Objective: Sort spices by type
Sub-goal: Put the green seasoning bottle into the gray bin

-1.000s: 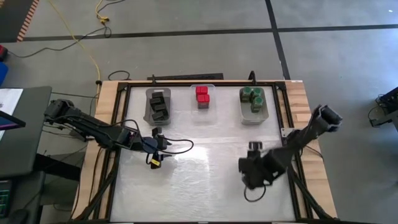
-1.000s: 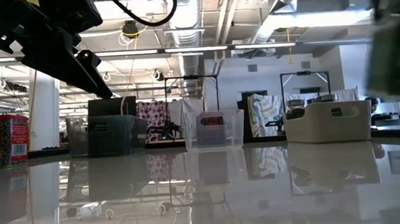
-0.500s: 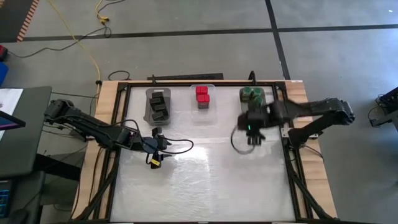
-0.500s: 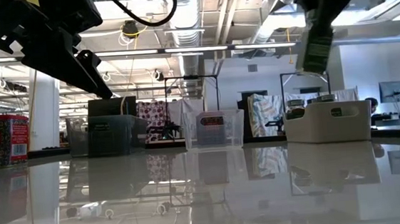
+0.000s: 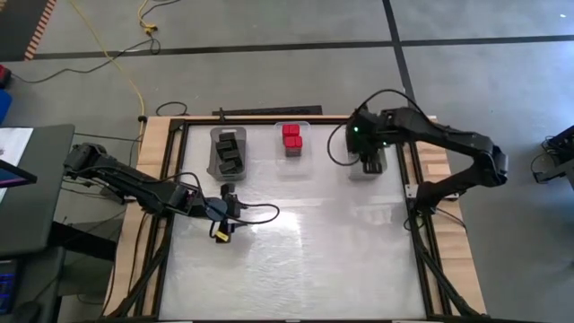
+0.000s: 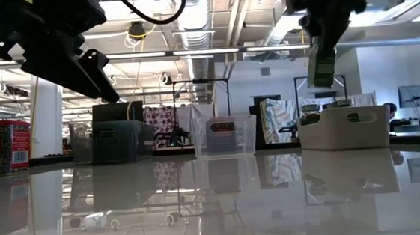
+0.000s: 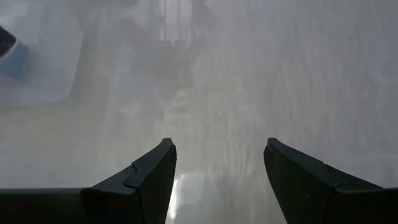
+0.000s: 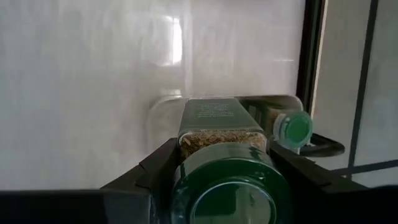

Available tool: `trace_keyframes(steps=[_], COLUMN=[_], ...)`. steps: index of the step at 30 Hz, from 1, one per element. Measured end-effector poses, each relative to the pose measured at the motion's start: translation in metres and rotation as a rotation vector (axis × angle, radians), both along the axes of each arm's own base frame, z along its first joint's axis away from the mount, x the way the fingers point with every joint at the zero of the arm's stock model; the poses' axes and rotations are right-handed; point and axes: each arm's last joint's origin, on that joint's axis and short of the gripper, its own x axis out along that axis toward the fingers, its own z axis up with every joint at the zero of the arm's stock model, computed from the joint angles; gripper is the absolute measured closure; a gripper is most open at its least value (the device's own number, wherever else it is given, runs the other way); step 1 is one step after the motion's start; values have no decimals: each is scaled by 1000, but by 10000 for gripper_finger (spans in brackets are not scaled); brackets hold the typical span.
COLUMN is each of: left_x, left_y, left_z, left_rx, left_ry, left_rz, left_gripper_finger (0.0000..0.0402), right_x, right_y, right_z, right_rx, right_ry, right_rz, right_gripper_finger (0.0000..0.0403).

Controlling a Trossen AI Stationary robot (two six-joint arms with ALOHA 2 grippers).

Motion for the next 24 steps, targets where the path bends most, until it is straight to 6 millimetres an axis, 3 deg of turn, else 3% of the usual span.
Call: trace_keyframes(steps=[6,14,24], left_x=[0,0,0], left_y=[0,0,0], left_z=[1,1,0], left_rx=[46,42,46], left_ry=[-3,-3,-3], left_rz=[-40,-37,-40], left_gripper_finger=[168,168,168], right_x=[-1,-13,-24], right_y=[-21,-47,-63], right_z=[-26,-38,-64], right_rx=[51,66,101], right_ry=[30,29,23], right_rz=[82,76,90], right_gripper_finger=[178,178,178])
